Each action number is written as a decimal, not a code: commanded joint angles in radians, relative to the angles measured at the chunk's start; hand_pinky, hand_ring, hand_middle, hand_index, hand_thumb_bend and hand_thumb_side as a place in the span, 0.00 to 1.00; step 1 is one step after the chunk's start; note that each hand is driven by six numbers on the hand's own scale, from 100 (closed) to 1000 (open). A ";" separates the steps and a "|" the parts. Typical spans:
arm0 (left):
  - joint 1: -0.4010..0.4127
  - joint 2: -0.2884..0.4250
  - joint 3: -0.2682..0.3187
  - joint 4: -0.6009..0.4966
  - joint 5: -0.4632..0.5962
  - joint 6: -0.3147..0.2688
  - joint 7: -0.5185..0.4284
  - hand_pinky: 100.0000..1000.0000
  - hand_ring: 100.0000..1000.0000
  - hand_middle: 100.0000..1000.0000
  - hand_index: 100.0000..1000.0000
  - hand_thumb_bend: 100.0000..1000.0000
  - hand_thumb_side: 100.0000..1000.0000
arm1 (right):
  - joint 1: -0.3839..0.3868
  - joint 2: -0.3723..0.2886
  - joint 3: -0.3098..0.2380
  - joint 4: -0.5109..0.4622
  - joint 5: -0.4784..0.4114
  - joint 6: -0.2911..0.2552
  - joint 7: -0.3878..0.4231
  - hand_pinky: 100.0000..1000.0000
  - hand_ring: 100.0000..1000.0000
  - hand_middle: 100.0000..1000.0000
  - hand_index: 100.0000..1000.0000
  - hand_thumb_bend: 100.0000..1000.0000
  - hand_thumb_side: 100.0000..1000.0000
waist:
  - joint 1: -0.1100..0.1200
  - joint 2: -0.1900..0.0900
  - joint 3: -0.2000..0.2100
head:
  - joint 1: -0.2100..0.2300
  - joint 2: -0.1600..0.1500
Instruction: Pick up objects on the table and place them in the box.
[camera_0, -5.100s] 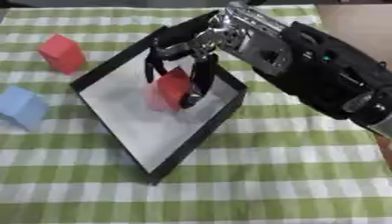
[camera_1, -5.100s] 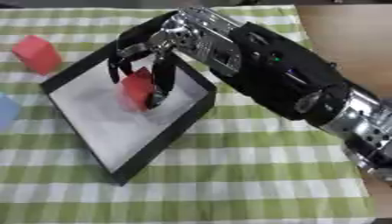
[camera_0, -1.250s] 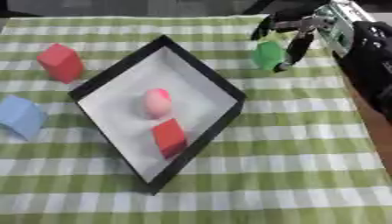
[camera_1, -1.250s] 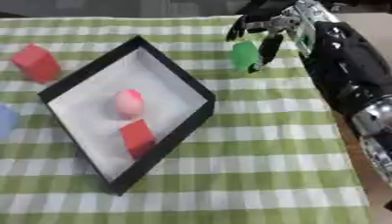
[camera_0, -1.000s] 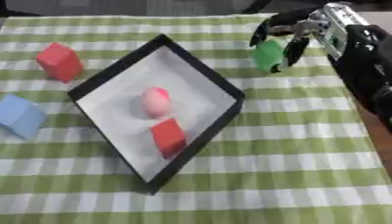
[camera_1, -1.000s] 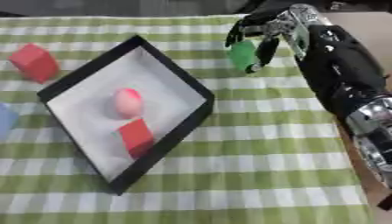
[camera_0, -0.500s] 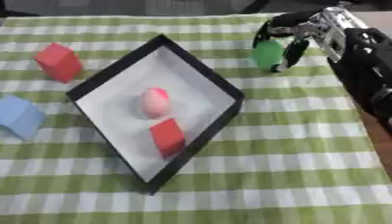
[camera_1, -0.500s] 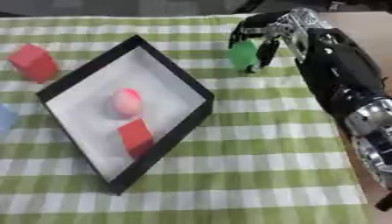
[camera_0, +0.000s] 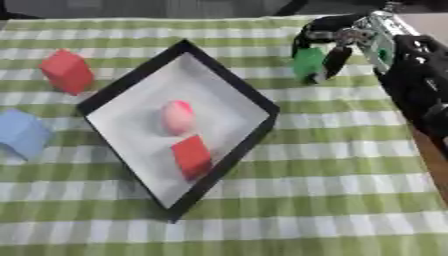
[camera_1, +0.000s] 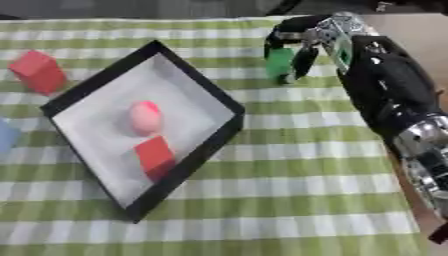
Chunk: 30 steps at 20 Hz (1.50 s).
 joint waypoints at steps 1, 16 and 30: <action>-0.008 0.019 0.005 -0.012 -0.001 -0.002 0.000 0.78 0.88 0.76 0.83 0.23 0.74 | -0.022 -0.048 0.006 -0.062 -0.063 0.013 0.023 0.76 0.61 0.37 0.56 0.26 0.00 | 0.010 -0.001 -0.002 | -0.001 0.005; 0.004 0.030 0.010 -0.010 -0.006 -0.002 0.007 0.78 0.88 0.76 0.83 0.23 0.74 | -0.035 -0.226 0.136 -0.633 -0.519 0.167 0.218 0.73 0.56 0.33 0.51 0.26 0.00 | -0.002 -0.014 -0.021 | 0.002 0.019; 0.000 0.031 0.004 -0.014 -0.006 0.001 0.002 0.78 0.88 0.76 0.82 0.23 0.74 | -0.101 -0.210 0.348 -1.068 -0.724 0.340 0.316 0.70 0.54 0.35 0.51 0.28 0.00 | -0.005 -0.021 -0.014 | -0.009 0.019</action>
